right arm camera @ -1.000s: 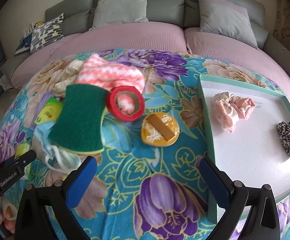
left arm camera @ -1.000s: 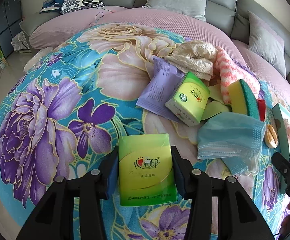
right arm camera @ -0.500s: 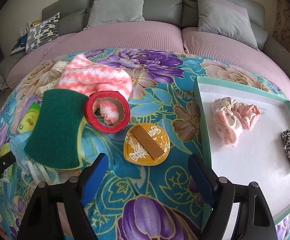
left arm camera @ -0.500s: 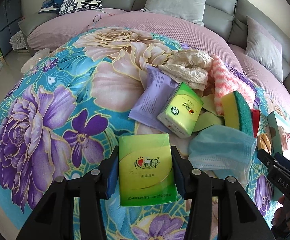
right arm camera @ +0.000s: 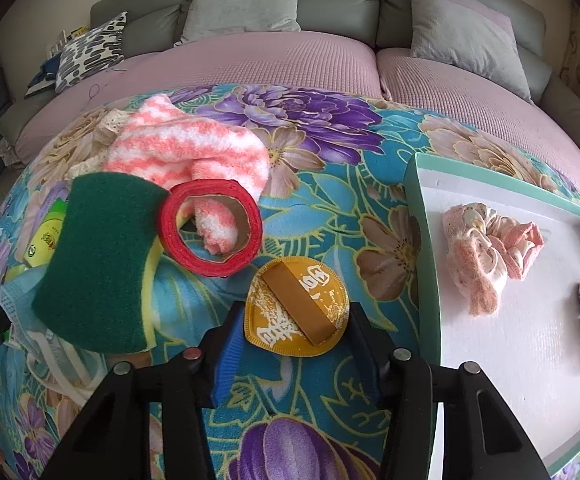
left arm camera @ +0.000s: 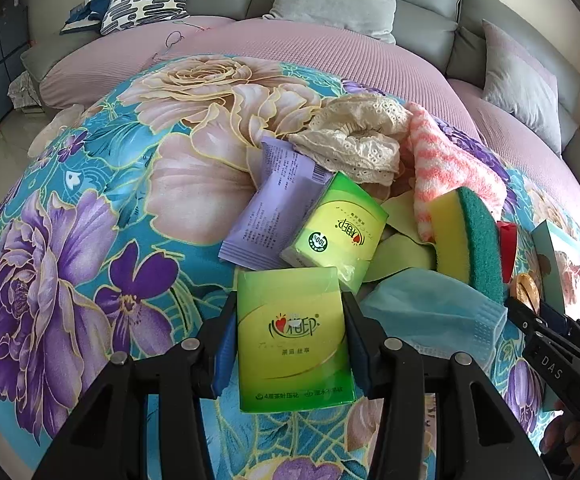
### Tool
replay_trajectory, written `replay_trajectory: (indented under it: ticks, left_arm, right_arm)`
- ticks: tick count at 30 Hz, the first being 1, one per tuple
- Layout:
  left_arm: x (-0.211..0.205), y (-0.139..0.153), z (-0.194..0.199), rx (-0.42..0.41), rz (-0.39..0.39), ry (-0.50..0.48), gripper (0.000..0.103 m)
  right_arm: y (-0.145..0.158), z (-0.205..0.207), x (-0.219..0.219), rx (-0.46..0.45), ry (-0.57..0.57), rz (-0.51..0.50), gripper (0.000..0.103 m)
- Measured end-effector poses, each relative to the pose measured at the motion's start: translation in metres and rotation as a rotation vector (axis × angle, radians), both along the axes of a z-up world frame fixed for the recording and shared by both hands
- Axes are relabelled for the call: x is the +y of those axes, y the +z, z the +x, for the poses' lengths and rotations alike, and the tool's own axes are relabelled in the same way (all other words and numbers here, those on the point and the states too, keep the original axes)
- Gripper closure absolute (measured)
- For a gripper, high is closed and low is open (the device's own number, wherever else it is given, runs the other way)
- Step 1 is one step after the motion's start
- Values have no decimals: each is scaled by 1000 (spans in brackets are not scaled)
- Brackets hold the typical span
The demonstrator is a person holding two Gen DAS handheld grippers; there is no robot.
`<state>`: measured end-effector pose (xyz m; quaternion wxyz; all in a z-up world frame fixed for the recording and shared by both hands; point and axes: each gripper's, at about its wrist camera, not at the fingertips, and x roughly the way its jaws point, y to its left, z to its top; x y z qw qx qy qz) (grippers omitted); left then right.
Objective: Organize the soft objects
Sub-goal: 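Grasp green tissue pack with left tool while right tool grasps gold tin, then carry the tissue pack and gold tin over the white tray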
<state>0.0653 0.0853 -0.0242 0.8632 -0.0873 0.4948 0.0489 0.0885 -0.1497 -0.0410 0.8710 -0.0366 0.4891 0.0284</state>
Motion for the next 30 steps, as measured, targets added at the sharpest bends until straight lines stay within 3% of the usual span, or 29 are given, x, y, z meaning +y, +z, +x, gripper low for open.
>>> replay_trajectory:
  ticks: [7, 17, 30]
  left_arm:
    - [0, 6, -2, -13, 12, 6, 54]
    - [-19, 39, 3, -88, 49, -24, 54]
    - [-112, 88, 15, -197, 99, -219, 54]
  right_arm:
    - [7, -4, -2, -11, 8, 18, 51]
    - [47, -18, -14, -109, 3, 60, 51]
    - [66, -39, -109, -116, -233, 14, 51]
